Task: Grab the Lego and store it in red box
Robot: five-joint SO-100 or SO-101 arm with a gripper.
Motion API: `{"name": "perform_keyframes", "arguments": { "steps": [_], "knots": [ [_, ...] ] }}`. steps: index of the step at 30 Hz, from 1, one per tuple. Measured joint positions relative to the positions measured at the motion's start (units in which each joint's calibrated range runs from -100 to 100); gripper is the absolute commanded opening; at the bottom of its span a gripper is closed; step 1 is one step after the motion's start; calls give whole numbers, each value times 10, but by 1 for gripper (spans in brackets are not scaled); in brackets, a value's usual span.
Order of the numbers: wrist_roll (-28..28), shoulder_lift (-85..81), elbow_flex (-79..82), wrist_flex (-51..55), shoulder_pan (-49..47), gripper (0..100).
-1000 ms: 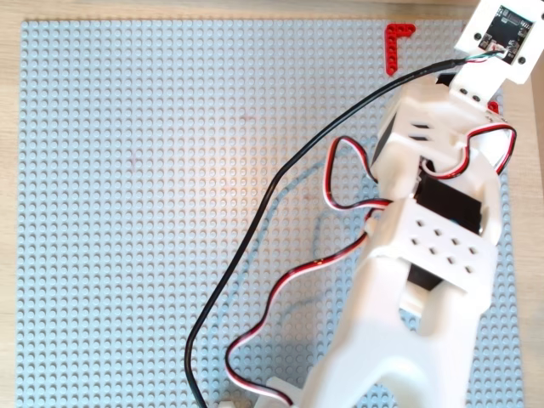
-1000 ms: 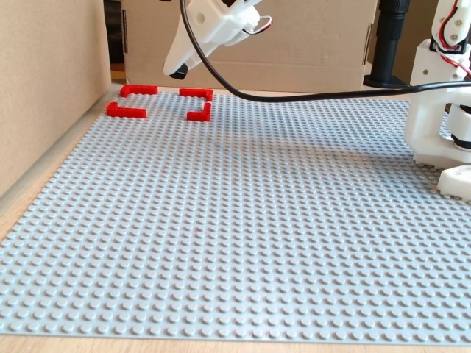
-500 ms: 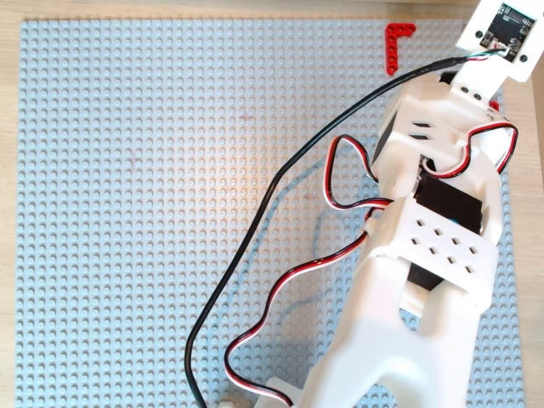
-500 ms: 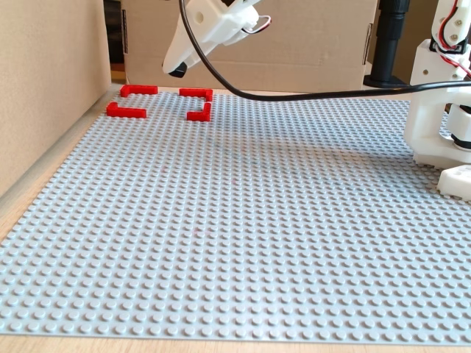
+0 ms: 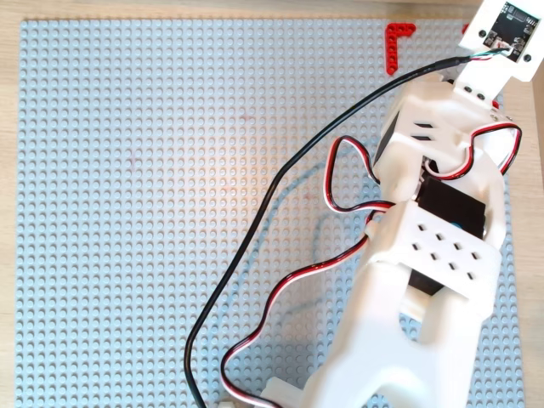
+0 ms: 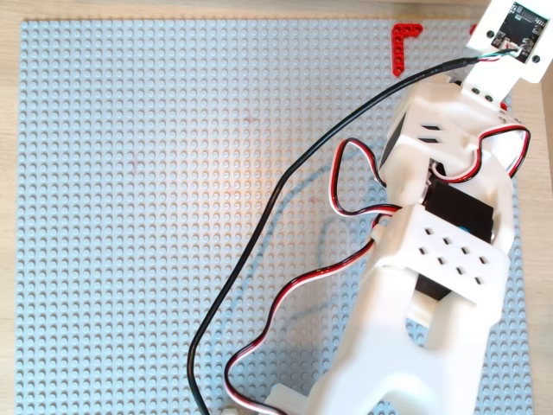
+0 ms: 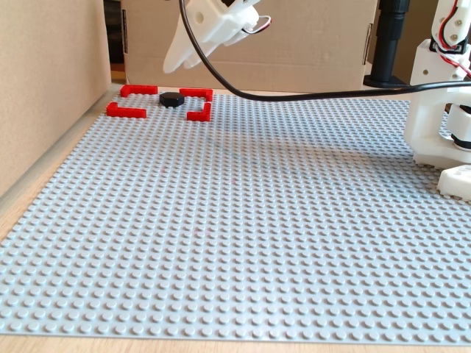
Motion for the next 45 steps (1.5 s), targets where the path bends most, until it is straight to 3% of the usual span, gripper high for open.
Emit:
{"name": "perform_keyframes", "arguments": {
  "steps": [8, 18, 25, 38, 45],
  "knots": [
    [0, -243, 0, 143, -20, 2],
    [0, -680, 0, 451, -174, 2],
    [-1, -899, -3, 606, -199, 2],
    [-1, -937, -199, 816, -204, 2],
    [-2, -937, -208, 827, -204, 2]
  ]
}}
